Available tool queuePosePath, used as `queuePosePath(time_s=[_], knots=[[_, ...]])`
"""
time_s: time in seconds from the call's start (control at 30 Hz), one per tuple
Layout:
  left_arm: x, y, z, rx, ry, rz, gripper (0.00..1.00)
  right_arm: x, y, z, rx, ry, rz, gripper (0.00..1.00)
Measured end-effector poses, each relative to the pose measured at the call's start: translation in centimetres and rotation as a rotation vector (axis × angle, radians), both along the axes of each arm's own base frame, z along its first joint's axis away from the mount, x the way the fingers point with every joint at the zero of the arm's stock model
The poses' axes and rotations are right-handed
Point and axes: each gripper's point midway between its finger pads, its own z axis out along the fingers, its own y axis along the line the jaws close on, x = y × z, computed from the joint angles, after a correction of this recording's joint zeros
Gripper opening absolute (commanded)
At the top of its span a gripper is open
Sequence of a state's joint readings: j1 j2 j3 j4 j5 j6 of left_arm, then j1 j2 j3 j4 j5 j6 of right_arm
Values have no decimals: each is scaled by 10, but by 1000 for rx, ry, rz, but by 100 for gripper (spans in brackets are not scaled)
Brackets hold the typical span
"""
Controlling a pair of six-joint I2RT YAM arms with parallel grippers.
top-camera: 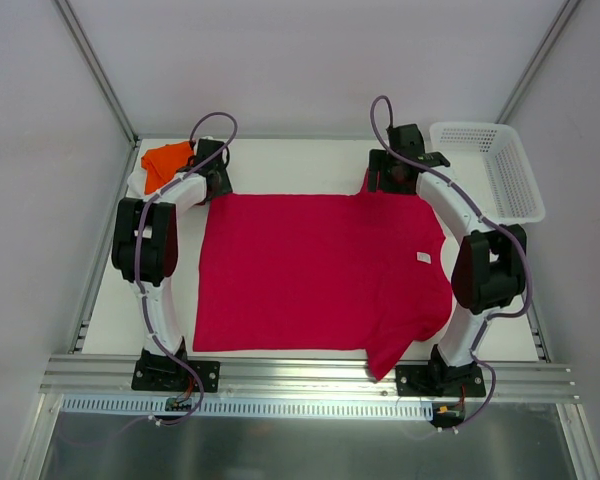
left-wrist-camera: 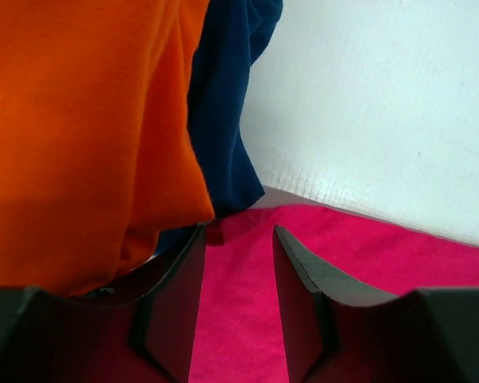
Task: Fold and stack the t-shirts
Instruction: Flatten the tshirt out
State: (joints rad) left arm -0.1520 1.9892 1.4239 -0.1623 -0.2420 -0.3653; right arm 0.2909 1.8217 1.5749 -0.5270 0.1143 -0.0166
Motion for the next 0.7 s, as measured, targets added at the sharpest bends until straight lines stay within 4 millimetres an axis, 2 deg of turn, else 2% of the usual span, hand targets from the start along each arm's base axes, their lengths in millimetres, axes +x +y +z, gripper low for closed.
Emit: queuePosePath(time_s=[0.17,0.23,0.47,0.6,0.7], knots=[[-1,-2,-9,-17,27,-3,34,-3,-1,1,-1,1,-1,73],[-1,-3,-9,-22,26,-6,28,-3,-1,2,1,-3,-2,73],[-1,-4,-8,-29,26,-6,16,-3,0,5,9,-7,2,73],[0,-4,-8,-30,26,-7,4,-3,0,5,8,-8,2,73],[0,-5,-7,-32,25,-6,0,-3,-1,5,7,-8,2,73]])
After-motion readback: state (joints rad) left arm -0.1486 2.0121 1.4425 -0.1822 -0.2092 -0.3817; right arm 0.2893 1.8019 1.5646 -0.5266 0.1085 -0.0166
